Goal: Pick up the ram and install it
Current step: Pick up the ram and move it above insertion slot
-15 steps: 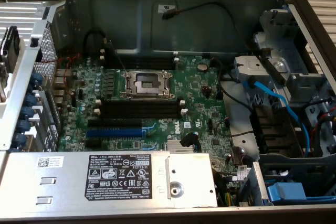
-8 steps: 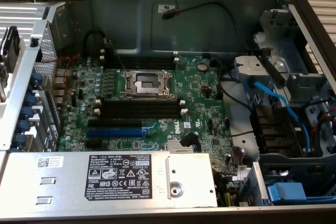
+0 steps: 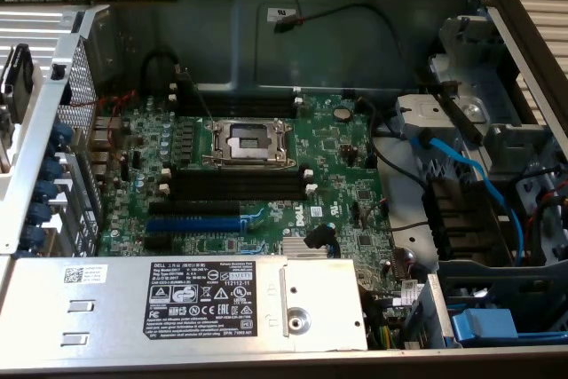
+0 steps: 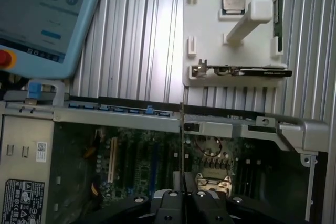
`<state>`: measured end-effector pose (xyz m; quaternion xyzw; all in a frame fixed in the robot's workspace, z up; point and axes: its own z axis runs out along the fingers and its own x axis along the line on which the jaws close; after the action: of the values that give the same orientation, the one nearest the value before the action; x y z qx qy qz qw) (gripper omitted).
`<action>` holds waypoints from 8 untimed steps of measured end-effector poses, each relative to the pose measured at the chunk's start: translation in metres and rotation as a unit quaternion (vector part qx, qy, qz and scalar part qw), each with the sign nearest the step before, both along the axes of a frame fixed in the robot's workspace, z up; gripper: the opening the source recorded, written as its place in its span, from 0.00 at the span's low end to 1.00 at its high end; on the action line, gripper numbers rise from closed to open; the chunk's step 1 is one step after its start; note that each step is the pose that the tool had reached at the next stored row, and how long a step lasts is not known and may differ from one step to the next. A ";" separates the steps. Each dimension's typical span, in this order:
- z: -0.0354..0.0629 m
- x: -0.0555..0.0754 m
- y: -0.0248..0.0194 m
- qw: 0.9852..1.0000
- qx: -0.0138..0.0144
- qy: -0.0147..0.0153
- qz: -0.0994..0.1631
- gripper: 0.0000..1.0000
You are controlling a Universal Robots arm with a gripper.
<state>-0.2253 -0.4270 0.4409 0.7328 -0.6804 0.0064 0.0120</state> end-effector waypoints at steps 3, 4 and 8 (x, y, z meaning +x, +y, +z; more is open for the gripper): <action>-0.0001 0.003 0.0000 1.000 0.000 -0.010 0.000 0.12; -0.0001 0.004 0.0000 1.000 0.000 -0.016 0.000 0.12; -0.0001 0.012 0.0000 0.999 0.000 -0.032 0.000 0.12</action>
<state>-0.2134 -0.4269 0.4408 0.7322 -0.6803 0.0297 -0.0098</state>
